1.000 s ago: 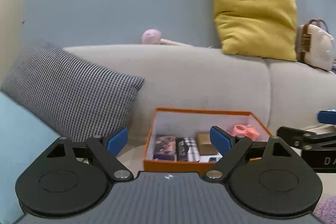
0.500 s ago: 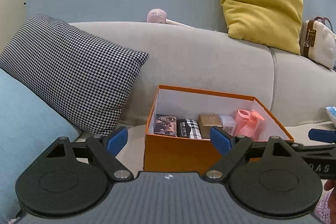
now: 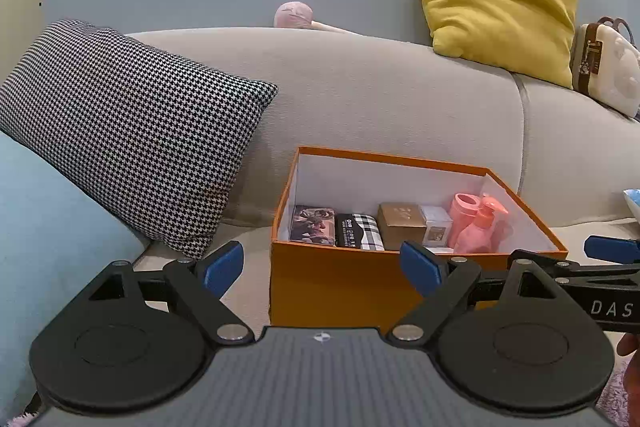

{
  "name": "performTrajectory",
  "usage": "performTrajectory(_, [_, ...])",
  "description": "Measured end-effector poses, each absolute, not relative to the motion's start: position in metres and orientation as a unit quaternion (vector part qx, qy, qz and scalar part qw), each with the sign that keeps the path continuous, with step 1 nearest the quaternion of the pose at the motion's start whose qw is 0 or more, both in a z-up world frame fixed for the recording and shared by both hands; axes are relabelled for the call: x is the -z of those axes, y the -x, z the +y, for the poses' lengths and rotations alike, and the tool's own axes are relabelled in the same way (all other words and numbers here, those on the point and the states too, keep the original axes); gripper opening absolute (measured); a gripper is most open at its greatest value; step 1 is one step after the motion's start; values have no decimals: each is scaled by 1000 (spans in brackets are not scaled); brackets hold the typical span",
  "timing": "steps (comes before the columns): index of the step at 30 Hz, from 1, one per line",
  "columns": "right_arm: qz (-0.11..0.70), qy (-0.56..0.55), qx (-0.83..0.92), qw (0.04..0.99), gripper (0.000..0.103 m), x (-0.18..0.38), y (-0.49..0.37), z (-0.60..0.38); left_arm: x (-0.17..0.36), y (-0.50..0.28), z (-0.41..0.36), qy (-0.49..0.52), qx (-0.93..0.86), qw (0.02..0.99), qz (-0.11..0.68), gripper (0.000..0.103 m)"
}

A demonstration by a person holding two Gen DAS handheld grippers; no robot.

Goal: Organize rigid objects

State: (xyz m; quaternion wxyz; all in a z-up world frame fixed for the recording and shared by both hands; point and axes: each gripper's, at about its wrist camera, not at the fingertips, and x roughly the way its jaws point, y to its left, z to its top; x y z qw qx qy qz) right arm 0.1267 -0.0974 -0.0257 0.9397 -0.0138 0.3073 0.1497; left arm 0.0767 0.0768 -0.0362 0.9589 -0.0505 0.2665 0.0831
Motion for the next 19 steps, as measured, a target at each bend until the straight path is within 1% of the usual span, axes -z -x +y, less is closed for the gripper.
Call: performTrajectory(19, [303,14,-152,941,101,20,-121,-97,31,-71,73,41,-69,964,255,103])
